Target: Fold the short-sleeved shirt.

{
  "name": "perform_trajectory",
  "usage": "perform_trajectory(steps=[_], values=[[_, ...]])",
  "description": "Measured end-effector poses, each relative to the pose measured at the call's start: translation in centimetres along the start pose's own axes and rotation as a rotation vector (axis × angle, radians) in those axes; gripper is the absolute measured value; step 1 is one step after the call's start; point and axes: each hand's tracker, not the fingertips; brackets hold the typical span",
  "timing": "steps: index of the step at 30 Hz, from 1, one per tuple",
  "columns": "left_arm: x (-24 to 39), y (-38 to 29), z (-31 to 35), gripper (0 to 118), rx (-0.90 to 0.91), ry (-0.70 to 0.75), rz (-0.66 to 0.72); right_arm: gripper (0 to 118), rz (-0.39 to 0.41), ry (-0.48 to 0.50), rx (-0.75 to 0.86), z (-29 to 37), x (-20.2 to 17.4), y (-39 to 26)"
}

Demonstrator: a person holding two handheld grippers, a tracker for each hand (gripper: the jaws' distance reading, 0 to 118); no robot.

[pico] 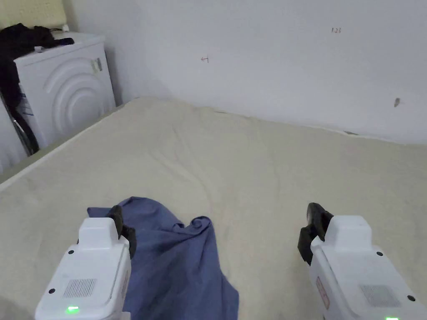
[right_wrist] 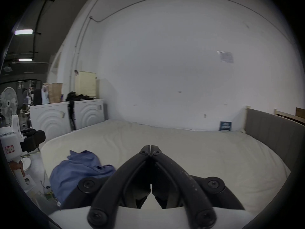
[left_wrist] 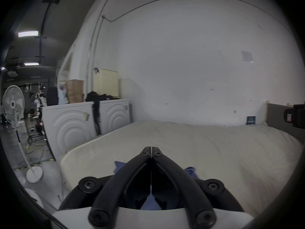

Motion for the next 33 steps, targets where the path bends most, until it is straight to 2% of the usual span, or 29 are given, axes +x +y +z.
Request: perform_trajectory(steps=[7, 14, 19, 24, 28, 30, 31, 32, 33], values=[[-5.5, -0.2, 1.4, 0, -0.016, 0.116, -0.010, 1, -0.008, 0.120, 0.007, -1.8, -5.0, 0.4], [-7.5, -0.4, 1.9, 0, -0.040, 0.141, -0.010, 1, -0.005, 0.168, 0.003, -1.7, -6.6, 0.6], [-7.2, -0.6, 0.4, 0, -0.133, 0.042, 0.042, 1, 0.003, 0.149, 0.003, -1.4, -5.7, 0.7], [-6.1, -1.8, -3.3, 0, -0.327, -0.088, 0.131, 1, 0.009, 0.104, -0.007, -1.4, -3.8, 0.7], [-4.6, -4.0, -7.3, 1, -0.512, -0.176, 0.140, 1, 0.009, 0.052, -0.021, -1.4, -2.1, 0.3], [-3.8, -5.3, -9.2, 8, -0.599, -0.206, 0.154, 1, 0.007, 0.026, -0.031, -1.5, -1.2, 0.0], [-3.3, -6.0, -10.1, 16, -0.629, -0.212, 0.151, 1, 0.007, 0.015, -0.037, -1.6, -0.8, -0.2], [-2.8, -6.7, -11.0, 40, -0.656, -0.226, 0.139, 1, 0.007, 0.003, -0.047, -1.9, -0.2, -0.6], [-2.3, -7.2, -11.6, 70, -0.685, -0.236, 0.118, 1, 0.006, -0.007, -0.053, -2.0, 0.2, -0.8]])
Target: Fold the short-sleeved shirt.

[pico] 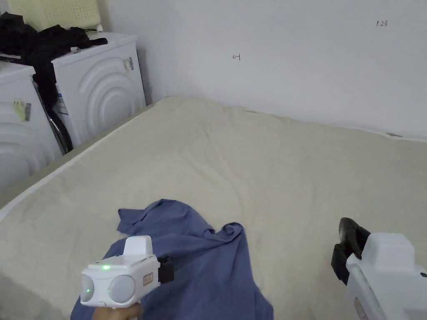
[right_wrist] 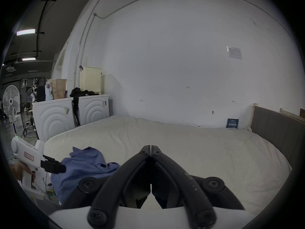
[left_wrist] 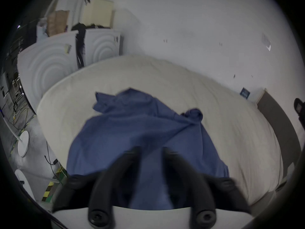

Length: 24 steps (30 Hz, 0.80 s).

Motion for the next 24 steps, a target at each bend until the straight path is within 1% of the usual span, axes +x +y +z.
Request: perform_trajectory(steps=[2, 4, 7, 10, 13, 14, 15, 16, 17, 18, 19, 21, 23, 24], values=[[0.5, 0.0, -2.2, 118, -0.074, 0.013, -0.027, 1, 0.000, -0.017, -0.012, -0.1, 0.7, -0.4], [0.8, -0.2, -3.7, 117, -0.080, 0.040, -0.017, 1, 0.000, -0.033, -0.025, -0.1, 1.0, -0.7], [0.8, -0.6, -5.3, 117, -0.063, 0.029, -0.012, 1, 0.000, -0.055, -0.042, -0.2, 1.9, -1.4], [1.1, -0.8, -6.8, 117, -0.133, 0.063, 0.004, 1, -0.003, -0.074, -0.063, -0.3, 2.7, -2.0], [1.3, -1.4, -8.6, 115, -0.210, 0.066, 0.012, 1, -0.008, -0.095, -0.078, -0.4, 3.6, -2.5], [1.4, -1.7, -9.1, 109, -0.231, 0.071, 0.017, 1, -0.010, -0.102, -0.081, -0.4, 3.9, -2.6], [1.6, -1.9, -9.6, 100, -0.261, 0.072, 0.020, 1, -0.013, -0.106, -0.083, -0.3, 4.2, -2.8], [2.1, -2.2, -9.6, 96, -0.245, 0.128, -0.034, 1, -0.015, -0.112, -0.086, -0.3, 4.5, -2.9], [2.6, -2.3, -9.4, 96, -0.216, 0.113, -0.081, 1, -0.016, -0.118, -0.089, -0.3, 4.7, -2.9], [2.9, -2.1, -9.2, 90, -0.221, 0.114, -0.090, 1, -0.018, -0.122, -0.091, -0.3, 4.9, -3.0], [3.2, -1.9, -8.8, 81, -0.217, 0.089, -0.091, 1, -0.020, -0.124, -0.094, 0.0, 4.9, -2.9], [3.8, -2.0, -8.3, 45, -0.203, 0.087, -0.131, 1, -0.025, -0.130, -0.094, 0.1, 5.2, -2.9], [3.9, -2.1, -8.4, 2, -0.205, 0.106, -0.179, 1, -0.033, -0.133, -0.091, 0.5, 5.3, -2.7], [3.6, -2.0, -8.0, 2, -0.201, 0.092, -0.168, 1, -0.038, -0.136, -0.089, 0.6, 5.4, -2.6]])
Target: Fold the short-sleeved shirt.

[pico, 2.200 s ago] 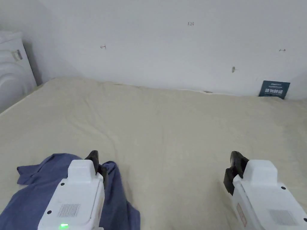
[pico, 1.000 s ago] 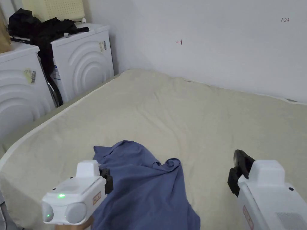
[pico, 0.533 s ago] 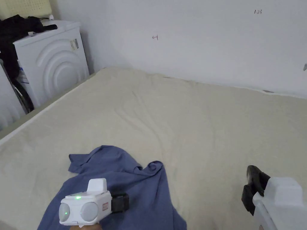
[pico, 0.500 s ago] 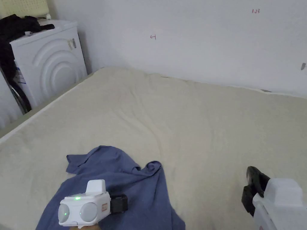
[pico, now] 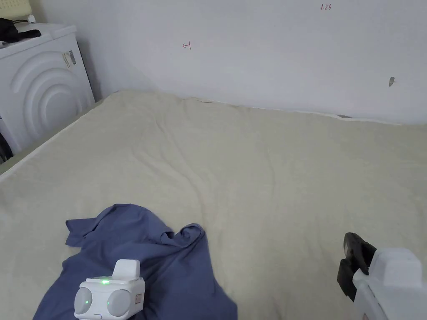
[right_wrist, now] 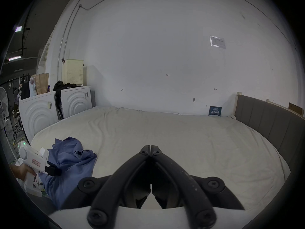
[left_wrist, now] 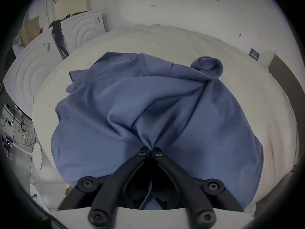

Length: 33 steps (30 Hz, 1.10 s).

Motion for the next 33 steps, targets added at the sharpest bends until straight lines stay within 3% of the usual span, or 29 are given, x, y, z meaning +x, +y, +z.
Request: perform_trajectory(steps=[13, 23, 33], values=[[1.4, 5.8, 14.9, 2, 0.344, -0.305, 0.159, 1, -0.032, -0.037, 0.068, 3.3, 3.1, 0.8], [13.0, 14.7, 23.1, 2, 0.497, -0.512, -0.096, 1, -0.057, -0.123, 0.137, 7.2, 7.6, 1.7], [25.6, 16.1, 25.4, 2, 0.505, -0.719, -0.286, 1, -0.047, -0.252, 0.178, 10.8, 12.5, 1.9]])
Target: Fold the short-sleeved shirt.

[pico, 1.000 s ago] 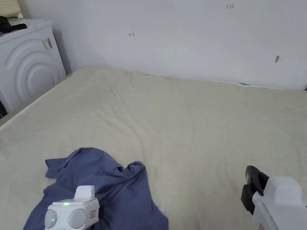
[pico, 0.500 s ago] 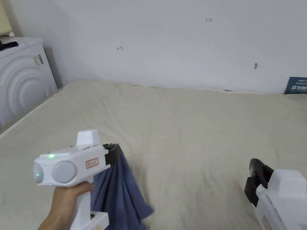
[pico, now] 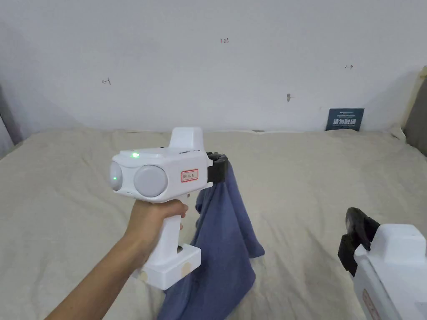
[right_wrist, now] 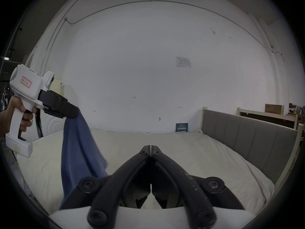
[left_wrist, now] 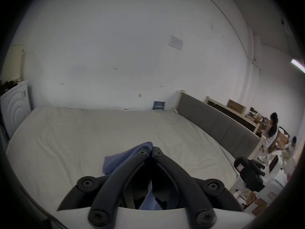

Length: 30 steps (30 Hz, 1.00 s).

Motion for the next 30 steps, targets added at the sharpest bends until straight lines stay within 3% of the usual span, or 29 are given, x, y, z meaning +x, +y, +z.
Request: perform_trajectory(steps=[10, 21, 26, 28, 30], values=[[3.7, -9.4, -7.6, 2, -0.259, -0.155, 0.022, 1, -0.006, -0.077, -0.025, 0.2, 3.5, -1.4], [1.5, -24.4, -14.8, 2, -0.678, 0.067, -0.101, 1, -0.008, -0.061, -0.079, -0.5, 3.3, -3.4], [1.1, -26.4, -15.0, 3, -0.668, 0.105, -0.064, 1, -0.005, -0.057, -0.107, -0.6, 3.2, -3.9], [1.4, -25.7, -14.3, 15, -0.667, 0.106, -0.049, 1, -0.005, -0.058, -0.110, -0.5, 3.1, -3.9], [1.6, -24.7, -13.3, 71, -0.608, 0.144, -0.055, 1, -0.004, -0.058, -0.108, -0.4, 3.0, -3.6]])
